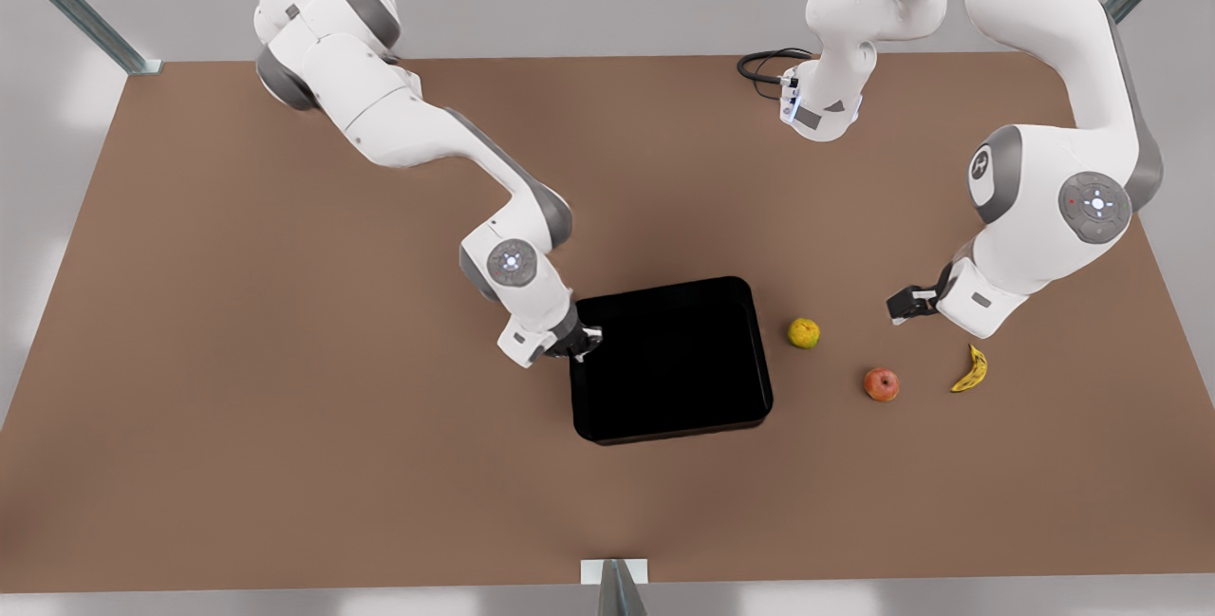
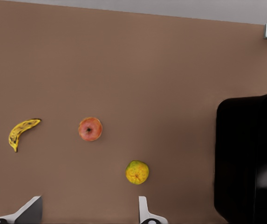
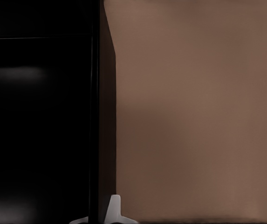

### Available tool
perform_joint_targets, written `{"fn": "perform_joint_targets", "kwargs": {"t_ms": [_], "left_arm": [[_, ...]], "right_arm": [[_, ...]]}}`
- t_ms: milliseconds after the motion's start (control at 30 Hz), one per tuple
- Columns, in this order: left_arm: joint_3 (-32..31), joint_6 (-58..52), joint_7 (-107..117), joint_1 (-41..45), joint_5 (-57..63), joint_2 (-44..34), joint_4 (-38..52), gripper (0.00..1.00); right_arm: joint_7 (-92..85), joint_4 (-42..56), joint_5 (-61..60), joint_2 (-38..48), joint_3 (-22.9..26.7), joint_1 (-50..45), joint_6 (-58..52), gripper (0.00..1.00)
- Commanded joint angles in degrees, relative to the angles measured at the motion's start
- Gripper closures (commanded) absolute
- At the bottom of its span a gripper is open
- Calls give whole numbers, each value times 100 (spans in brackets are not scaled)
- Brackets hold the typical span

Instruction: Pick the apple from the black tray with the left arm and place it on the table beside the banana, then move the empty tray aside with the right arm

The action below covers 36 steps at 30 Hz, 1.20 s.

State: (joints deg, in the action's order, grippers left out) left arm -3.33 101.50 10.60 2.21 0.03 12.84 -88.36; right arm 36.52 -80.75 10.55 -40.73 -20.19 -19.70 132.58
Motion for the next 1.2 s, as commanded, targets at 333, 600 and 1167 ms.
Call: {"fn": "perform_joint_targets", "kwargs": {"t_ms": [333, 600, 1167], "left_arm": [[8, 2, 197, -18, 6, 123, 197, 0], [8, -42, 206, -71, -12, 123, 205, 0], [8, -51, -260, 26, -12, 316, 443, 0]], "right_arm": [[-6859, 771, -1644, 1129, 2677, 423, -4249, 88], [-10085, 797, -2654, 189, 4374, 687, -3572, 88], [-9681, 780, -2804, -691, 4515, 722, -2526, 4]]}}
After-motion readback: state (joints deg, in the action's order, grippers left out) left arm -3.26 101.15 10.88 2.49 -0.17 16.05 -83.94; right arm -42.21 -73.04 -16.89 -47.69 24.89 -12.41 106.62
